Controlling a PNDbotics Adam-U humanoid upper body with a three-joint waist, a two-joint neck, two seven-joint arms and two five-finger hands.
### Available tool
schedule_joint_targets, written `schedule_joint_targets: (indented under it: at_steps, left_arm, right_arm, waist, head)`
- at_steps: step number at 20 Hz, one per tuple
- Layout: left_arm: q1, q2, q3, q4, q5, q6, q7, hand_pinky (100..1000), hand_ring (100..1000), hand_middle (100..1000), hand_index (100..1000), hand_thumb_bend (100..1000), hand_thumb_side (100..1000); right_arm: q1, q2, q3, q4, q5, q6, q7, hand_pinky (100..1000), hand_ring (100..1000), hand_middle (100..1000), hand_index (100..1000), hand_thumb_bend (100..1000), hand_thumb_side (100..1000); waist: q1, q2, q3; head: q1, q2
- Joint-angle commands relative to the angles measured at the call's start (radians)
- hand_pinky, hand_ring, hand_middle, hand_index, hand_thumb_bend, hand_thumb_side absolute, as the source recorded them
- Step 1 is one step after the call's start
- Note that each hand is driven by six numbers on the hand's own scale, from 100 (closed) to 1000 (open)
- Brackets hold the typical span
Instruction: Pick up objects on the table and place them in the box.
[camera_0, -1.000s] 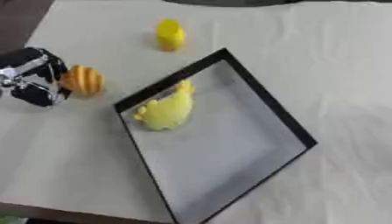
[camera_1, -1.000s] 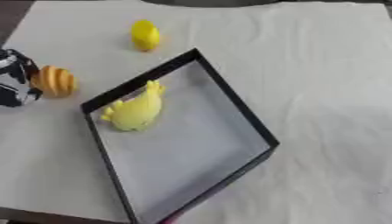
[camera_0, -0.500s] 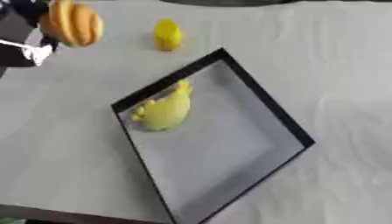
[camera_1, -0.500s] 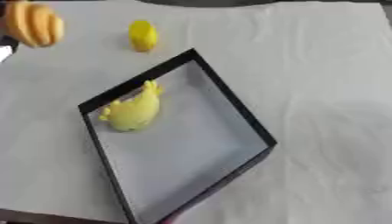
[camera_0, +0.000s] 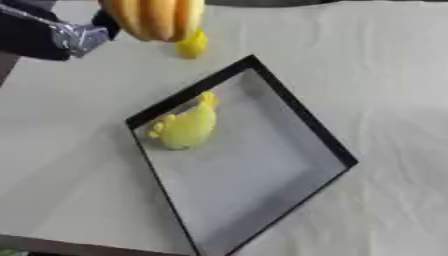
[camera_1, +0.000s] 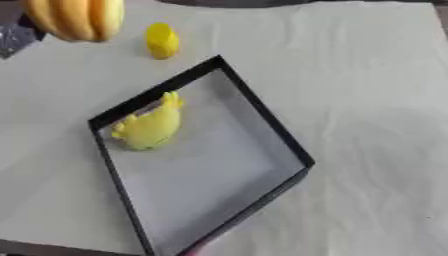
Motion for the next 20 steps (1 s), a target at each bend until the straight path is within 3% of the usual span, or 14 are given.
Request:
schedule_joint_targets:
  at_steps: [1,5,13,20]
  left_arm:
    - [-0.023,0.001,-0.006,-0.013,0.001,-0.005,-0.034,688,534,511,577,163,100]
    - [-0.030,-0.033,-0.039,-0.013,0.006,-0.021,-0.059,686,535,513,573,118,100]
    - [-0.035,-0.202,-0.218,0.058,-0.104,0.031,-0.178,685,535,516,576,100,100]
    - [-0.038,-0.365,-0.225,0.176,-0.195,-0.003,-0.289,687,536,518,580,100,100]
  right_arm:
    - [0.002,-0.035,-0.014,-0.016,0.003,-0.001,-0.003,948,1000,665,780,100,585]
    - [-0.002,-0.040,-0.011,-0.016,0.001,-0.002,-0.001,946,1000,665,780,100,583]
    - [0.007,-0.047,-0.018,-0.016,-0.003,-0.013,-0.004,946,1000,666,776,100,580]
    - [0.001,-0.051,-0.012,-0.016,-0.010,-0.010,0.000,945,1000,666,776,100,580]
  waist:
    - [-0.010,-0.030,0.003]
    - [-0.009,-0.031,-0.005]
    - [-0.007,-0.037,0.000]
    - [-0.006,-0.041,-0.003]
  head:
    - [-0.011,0.004]
    - [-0.020,0.010]
    - [-0.047,0.017]
    - [-0.050,0.024]
